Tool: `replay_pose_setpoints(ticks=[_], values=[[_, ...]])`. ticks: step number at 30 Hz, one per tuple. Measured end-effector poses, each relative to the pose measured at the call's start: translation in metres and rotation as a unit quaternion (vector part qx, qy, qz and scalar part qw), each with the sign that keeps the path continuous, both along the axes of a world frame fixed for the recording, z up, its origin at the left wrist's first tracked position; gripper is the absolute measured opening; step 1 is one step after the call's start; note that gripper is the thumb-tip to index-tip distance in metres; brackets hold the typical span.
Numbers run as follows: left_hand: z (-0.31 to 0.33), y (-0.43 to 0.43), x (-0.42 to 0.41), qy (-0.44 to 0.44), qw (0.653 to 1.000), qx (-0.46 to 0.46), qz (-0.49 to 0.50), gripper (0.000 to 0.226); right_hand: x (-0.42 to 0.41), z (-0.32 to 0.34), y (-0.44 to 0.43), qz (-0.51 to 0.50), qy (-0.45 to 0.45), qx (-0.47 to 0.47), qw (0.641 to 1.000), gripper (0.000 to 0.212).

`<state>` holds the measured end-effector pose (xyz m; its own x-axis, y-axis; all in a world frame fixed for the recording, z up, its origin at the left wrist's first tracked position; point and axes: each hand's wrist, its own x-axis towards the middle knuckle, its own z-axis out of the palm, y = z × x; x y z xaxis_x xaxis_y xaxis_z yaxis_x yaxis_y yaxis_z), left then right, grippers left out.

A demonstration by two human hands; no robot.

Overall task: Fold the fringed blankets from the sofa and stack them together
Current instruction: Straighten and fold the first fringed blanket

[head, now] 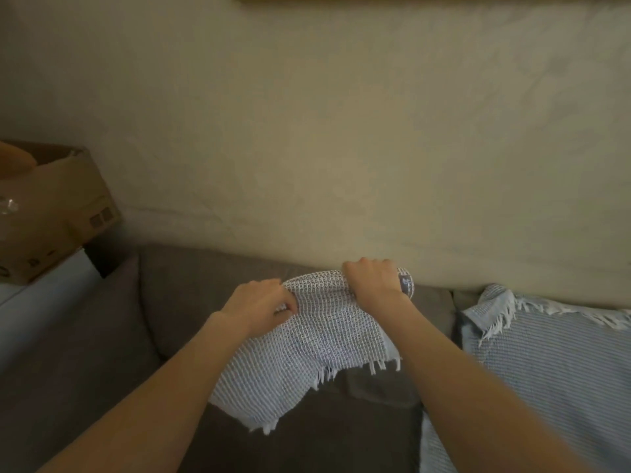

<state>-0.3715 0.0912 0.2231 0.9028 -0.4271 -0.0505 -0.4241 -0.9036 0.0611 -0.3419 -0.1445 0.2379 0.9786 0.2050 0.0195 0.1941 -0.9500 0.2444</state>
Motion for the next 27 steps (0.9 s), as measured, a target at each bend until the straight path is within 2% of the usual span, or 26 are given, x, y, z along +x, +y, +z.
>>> replay_pose_setpoints(ticks=[5, 10, 12, 16, 21, 24, 27], values=[[0.002, -0.004, -0.002, 0.008, 0.999, -0.024, 0.044, 0.033, 0.003, 0.005, 0.002, 0.0, -0.024, 0.023, 0.999, 0.032], [0.006, -0.013, 0.006, 0.026, 0.978, -0.124, 0.168, 0.027, -0.001, 0.011, 0.017, 0.005, -0.071, 0.03, 0.997, 0.031], [0.005, -0.017, 0.009, 0.031, 0.964, -0.158, 0.211, 0.03, -0.003, 0.014, 0.026, -0.01, -0.071, 0.03, 0.997, 0.026], [0.005, -0.026, 0.013, 0.022, 0.933, -0.242, 0.267, 0.021, -0.019, 0.018, 0.044, -0.031, 0.007, 0.061, 0.998, 0.026], [0.012, -0.032, 0.015, -0.01, 0.893, -0.325, 0.311, 0.022, -0.049, -0.007, 0.061, -0.033, 0.061, 0.189, 0.98, 0.048], [0.011, -0.032, 0.014, -0.005, 0.873, -0.367, 0.321, 0.019, -0.057, -0.025, 0.065, -0.036, 0.037, 0.201, 0.978, 0.052], [0.013, -0.03, 0.011, -0.014, 0.845, -0.438, 0.306, 0.015, -0.058, -0.034, 0.059, -0.054, -0.004, 0.197, 0.979, 0.043]])
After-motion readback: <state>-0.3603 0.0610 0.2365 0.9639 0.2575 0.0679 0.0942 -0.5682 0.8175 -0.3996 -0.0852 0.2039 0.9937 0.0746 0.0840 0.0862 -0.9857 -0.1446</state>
